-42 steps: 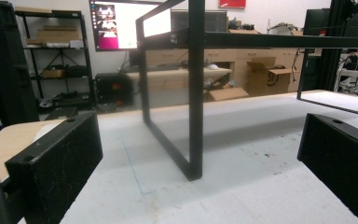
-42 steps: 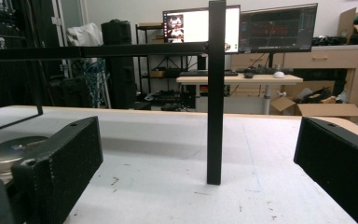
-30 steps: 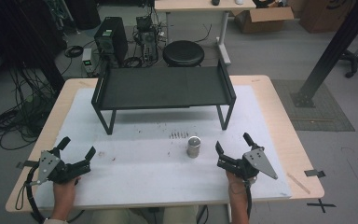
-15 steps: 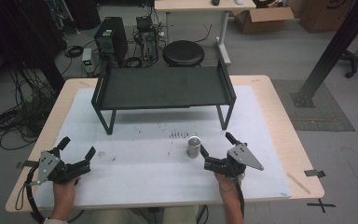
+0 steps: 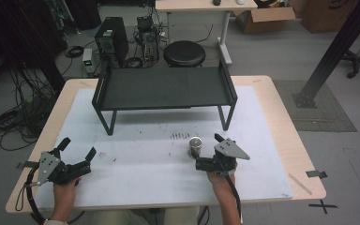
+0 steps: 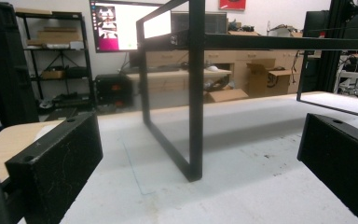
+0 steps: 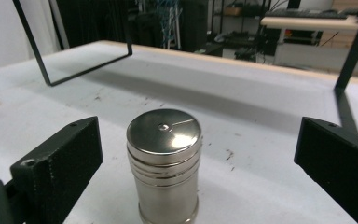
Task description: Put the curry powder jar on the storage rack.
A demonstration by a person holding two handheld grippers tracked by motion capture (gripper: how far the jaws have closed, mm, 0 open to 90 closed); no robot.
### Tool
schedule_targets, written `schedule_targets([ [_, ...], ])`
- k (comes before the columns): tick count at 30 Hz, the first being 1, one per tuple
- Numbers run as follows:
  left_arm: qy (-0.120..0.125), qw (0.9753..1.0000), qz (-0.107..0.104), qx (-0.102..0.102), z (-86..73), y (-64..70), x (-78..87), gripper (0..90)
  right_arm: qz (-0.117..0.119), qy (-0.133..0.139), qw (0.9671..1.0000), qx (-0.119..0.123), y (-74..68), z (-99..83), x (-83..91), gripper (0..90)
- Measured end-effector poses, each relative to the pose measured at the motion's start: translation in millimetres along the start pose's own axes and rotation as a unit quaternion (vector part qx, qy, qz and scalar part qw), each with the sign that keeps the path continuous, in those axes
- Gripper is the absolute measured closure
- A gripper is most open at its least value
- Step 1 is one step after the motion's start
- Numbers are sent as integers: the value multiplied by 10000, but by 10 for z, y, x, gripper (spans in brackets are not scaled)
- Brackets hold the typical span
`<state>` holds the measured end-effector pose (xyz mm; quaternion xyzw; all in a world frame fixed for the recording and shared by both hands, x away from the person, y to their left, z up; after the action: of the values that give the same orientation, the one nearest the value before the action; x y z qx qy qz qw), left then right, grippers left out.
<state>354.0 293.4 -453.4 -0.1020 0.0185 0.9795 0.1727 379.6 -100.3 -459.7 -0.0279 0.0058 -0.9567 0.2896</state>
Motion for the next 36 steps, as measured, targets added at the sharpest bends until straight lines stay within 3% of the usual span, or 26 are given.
schedule_targets([
  [10,-8,10000,0,2,-1,1,-1,2,66,-305,9995,-30,-48,-115,-154,20],
  [19,-22,10000,-2,-3,-4,2,-3,2,81,-360,9993,-88,-39,-167,-178,67],
  [36,-21,10000,0,-2,-4,0,-3,2,437,-479,9978,-105,-95,-188,-193,305],
])
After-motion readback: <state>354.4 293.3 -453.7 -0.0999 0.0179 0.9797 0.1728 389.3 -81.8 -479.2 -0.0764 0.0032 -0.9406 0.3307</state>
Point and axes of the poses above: each handheld gripper's, and its own axes: x roughly backward along the jaws, z roughly out of its top, y roughly to its right, the point moved 10 cm from there along -x, roughly forward along the jaws, and after that the axes turned 11 degrees about y, right-handed, at the moved point
